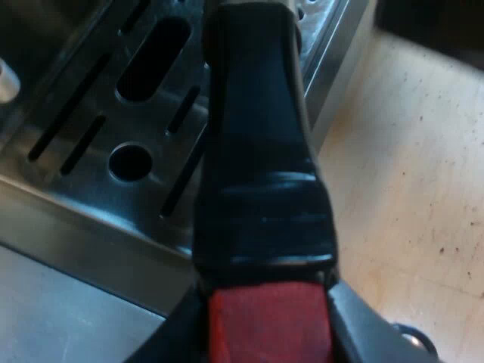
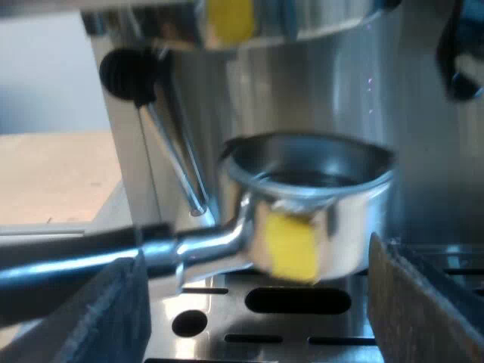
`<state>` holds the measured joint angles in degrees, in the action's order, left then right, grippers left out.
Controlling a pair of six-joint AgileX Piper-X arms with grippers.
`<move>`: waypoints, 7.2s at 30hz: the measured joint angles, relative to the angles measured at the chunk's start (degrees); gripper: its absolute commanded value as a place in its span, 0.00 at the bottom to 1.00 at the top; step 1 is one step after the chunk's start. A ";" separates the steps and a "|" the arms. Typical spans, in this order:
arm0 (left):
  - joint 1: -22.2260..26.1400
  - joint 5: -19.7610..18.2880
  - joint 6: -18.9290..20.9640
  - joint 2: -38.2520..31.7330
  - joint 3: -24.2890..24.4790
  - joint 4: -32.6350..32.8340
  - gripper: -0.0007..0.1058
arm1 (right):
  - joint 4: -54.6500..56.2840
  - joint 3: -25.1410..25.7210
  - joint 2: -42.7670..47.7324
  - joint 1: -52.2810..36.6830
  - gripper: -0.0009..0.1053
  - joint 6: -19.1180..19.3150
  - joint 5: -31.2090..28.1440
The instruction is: Put the handle in the coffee machine
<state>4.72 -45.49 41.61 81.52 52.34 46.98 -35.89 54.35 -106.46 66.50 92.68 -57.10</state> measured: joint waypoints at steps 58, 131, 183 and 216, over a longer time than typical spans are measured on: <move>2.58 -3.07 3.24 0.44 6.29 -0.11 0.01 | 0.00 4.01 -3.15 -1.69 0.60 0.04 -3.92; 1.32 -5.23 0.19 0.44 7.01 1.87 0.01 | -16.39 12.40 -15.32 -10.61 0.37 10.95 5.38; 1.19 -6.90 -4.16 -0.43 7.69 3.59 0.60 | -24.34 15.07 -17.03 -12.47 0.37 16.11 7.45; 7.94 0.58 6.08 -2.71 10.22 -3.49 0.01 | -24.34 15.07 -17.03 -12.47 0.37 16.11 7.45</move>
<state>12.66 -44.91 47.70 78.81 62.56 43.49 -60.23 69.42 -123.49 54.03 108.79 -49.66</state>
